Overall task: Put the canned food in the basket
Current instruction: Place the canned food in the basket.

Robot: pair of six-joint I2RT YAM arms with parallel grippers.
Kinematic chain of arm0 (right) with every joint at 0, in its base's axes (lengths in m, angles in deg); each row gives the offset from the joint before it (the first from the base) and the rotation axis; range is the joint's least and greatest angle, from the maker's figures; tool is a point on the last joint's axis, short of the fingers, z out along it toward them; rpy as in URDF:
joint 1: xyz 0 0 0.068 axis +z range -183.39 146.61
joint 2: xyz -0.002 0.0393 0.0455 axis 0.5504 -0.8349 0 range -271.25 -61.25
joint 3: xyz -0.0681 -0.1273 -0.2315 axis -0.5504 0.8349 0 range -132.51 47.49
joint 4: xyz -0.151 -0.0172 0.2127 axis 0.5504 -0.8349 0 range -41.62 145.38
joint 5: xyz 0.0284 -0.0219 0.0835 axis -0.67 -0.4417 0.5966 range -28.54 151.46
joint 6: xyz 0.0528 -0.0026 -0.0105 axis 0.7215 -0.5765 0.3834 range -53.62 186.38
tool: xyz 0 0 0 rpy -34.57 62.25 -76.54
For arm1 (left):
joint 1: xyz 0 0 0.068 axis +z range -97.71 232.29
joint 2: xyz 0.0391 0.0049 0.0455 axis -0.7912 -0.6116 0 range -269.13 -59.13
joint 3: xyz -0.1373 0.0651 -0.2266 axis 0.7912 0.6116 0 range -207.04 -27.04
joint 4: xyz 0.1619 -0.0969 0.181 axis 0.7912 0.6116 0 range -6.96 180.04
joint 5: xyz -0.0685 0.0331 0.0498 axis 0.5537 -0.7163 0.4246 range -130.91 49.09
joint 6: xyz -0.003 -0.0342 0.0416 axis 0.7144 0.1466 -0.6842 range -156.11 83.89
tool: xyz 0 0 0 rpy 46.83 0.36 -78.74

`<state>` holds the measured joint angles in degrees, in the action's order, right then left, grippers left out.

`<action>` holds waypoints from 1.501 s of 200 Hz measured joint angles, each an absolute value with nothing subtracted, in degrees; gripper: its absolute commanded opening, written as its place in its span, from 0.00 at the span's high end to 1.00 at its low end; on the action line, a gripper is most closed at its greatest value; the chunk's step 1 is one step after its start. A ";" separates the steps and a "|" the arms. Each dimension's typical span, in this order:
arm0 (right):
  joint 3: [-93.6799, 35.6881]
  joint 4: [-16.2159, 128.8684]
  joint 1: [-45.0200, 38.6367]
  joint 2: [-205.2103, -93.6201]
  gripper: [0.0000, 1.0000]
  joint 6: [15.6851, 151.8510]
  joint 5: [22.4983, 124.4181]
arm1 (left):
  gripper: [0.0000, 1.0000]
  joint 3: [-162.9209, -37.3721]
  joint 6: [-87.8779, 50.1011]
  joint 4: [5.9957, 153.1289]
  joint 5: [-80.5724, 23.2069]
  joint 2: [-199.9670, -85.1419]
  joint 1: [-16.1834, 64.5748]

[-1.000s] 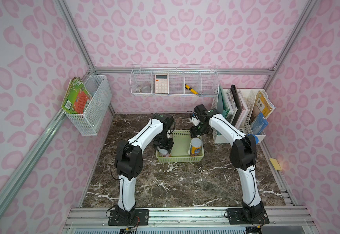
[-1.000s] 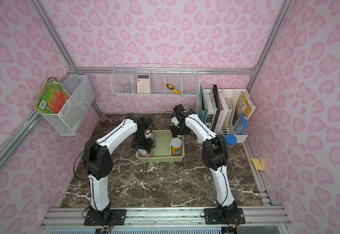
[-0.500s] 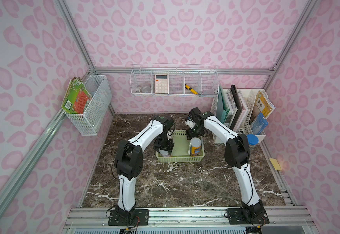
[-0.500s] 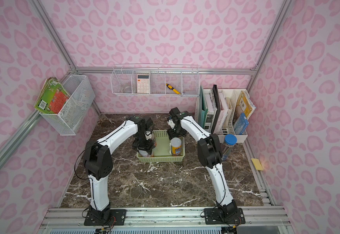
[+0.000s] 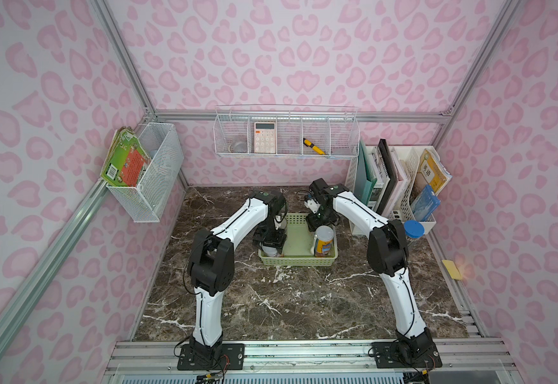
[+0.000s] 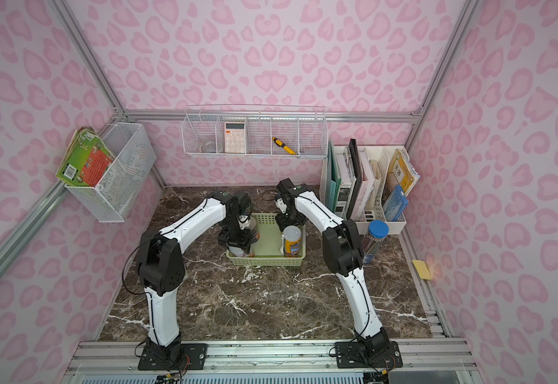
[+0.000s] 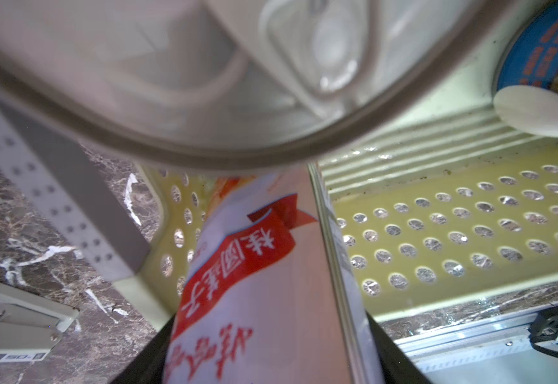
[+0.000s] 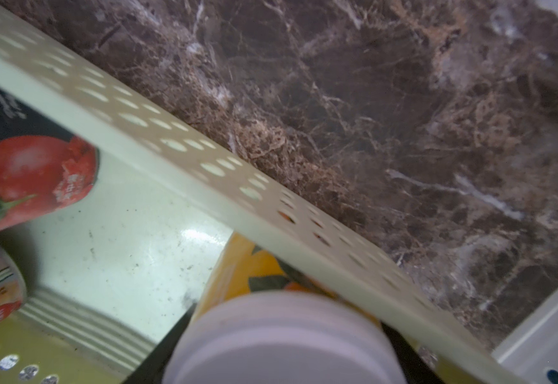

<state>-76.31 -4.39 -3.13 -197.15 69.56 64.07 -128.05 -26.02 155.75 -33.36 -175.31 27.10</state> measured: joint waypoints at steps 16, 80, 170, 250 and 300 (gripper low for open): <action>-76.79 -4.57 -2.96 -197.41 0.24 69.56 63.59 | 0.98 -127.86 -26.02 155.53 -33.32 -175.20 27.10; -79.26 -5.53 -3.02 -197.43 0.15 69.63 62.15 | 0.76 -127.73 -26.00 155.34 -33.16 -175.09 26.84; -82.87 -5.38 -3.15 -196.47 0.09 69.85 62.19 | 0.10 -128.93 -25.56 157.54 -32.53 -173.36 26.08; -84.49 -5.00 -3.81 -193.98 0.08 70.04 63.39 | 0.01 -134.44 -24.27 160.80 -34.48 -172.27 25.14; -82.63 -1.94 -3.83 -183.88 0.02 70.46 61.27 | 0.01 -139.55 -22.17 163.31 -39.02 -160.71 24.20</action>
